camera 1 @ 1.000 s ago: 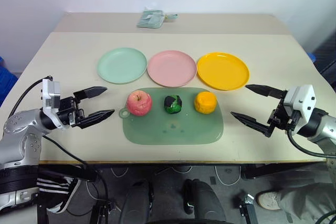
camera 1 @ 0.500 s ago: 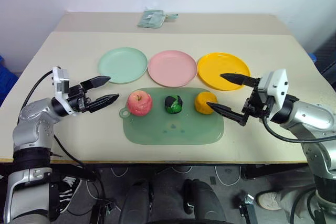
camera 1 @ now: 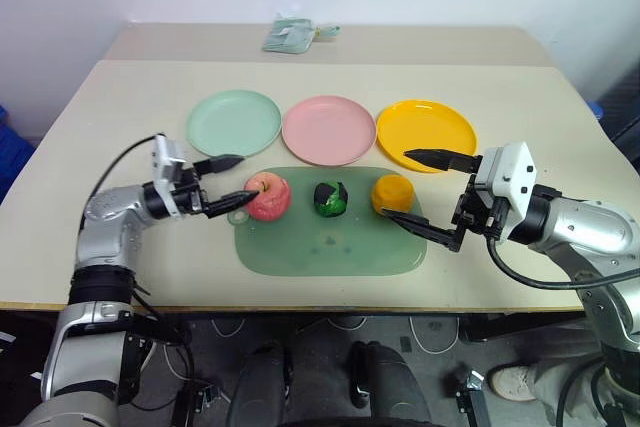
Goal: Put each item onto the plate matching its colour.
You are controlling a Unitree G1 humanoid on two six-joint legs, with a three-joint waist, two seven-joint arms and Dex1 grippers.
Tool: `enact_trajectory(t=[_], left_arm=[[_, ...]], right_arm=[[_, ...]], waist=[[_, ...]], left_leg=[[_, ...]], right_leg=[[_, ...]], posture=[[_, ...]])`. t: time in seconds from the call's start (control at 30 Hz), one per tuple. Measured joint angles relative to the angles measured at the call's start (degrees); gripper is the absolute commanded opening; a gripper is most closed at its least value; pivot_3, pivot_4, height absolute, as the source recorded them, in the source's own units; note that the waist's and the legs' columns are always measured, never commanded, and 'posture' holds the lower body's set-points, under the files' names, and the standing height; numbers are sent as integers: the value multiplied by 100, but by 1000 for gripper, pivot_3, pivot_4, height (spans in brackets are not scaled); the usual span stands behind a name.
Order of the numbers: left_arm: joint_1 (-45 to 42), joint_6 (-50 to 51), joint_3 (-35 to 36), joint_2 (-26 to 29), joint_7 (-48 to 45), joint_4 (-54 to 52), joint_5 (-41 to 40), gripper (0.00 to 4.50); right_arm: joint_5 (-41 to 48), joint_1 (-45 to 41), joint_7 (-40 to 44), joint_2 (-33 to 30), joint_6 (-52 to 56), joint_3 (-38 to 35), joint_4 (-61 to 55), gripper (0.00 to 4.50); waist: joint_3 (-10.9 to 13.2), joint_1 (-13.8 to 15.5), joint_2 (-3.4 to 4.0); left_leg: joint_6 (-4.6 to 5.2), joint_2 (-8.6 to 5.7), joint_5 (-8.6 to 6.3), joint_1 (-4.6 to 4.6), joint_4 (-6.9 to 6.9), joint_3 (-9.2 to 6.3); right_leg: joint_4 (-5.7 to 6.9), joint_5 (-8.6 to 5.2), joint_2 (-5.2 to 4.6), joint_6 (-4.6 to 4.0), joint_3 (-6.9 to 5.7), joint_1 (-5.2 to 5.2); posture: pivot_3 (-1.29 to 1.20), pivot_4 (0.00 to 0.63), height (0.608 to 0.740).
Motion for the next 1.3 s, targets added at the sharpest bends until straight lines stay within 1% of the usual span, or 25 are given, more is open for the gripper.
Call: enact_trajectory(t=[0.33, 0.47, 0.5, 0.6, 0.77, 0.87, 0.97, 1.07, 1.17, 1.3], left_arm=[[-369, -366, -178, -317, 121, 489, 309, 4500], [-511, -506, -233, -354, 97, 713, 389, 3337], [-530, -537, -235, -357, 97, 754, 401, 3223], [-606, -572, -219, -399, 133, 881, 406, 3202], [-976, -181, -126, -600, 472, 1026, 287, 3202], [-1487, -226, 12, -780, 1036, 1347, 328, 3202], [-2408, -628, 120, -1198, 2122, 2221, 603, 3202], [-2988, -1101, 136, -1543, 3004, 2896, 910, 3202], [-3324, -1412, -17, -1890, 3826, 3503, 1341, 3202], [-3426, -1459, -79, -2173, 4252, 3983, 1578, 3202]], right_arm=[[-9, -9, -22, -1, 70, 67, -104, 4423], [-9, -38, -26, -1, 110, 73, -105, 4500], [-9, -38, -26, -2, 127, 73, -105, 4500], [-13, -39, -52, -2, 157, 73, -106, 4500], [-214, -261, -338, 122, 120, 73, -80, 4500], [-518, -403, -561, 141, 122, 106, 202, 4500], [-929, -598, -890, 167, 220, 288, 660, 4500], [-1120, -736, -1123, 300, 340, 335, 877, 4500], [-1194, -862, -1355, 442, 529, 339, 1034, 4500], [-1252, -902, -1469, 537, 653, 345, 1024, 4500]], waist=[[0, 3, -1], [-2, -1, -2], [-2, -3, -2], [-2, 2, -2], [-1, 3, -4], [1, 12, -6], [1, 45, -9], [1, 8, -10], [1, -12, -10], [1, -19, -10]], left_leg=[[0, 1, 0, 0, 0, -1], [0, 1, 0, 0, 1, -1], [0, 1, 0, 1, 1, -2], [0, 1, 0, 1, 1, -2], [1, 0, 0, -6, 4, -5], [1, -2, 0, -9, 4, -5], [1, -8, 1, -12, 8, -6], [7, -8, -3, -15, 5, -4], [8, -8, -3, -14, -3, -2], [8, -5, -3, -14, -5, -3]], right_leg=[[2, 1, 1, 2, 0, -2], [2, 1, 1, 1, 0, -1], [3, 1, 1, 1, 0, -1], [3, 1, 1, 1, 0, -1], [2, 7, 2, 12, -2, -3], [1, 10, 1, 18, -4, -3], [-1, 11, -2, 19, -3, -1], [-8, 12, -1, 28, -4, -3], [-7, 14, 2, 31, -4, -7], [-4, 13, 5, 31, -5, -12]], posture=[[0, 150, 740], [0, 150, 740], [0, 150, 740], [0, 150, 740], [0, 150, 740], [0, 150, 740], [0, 150, 740], [0, 150, 740], [0, 150, 740], [0, 150, 740]])
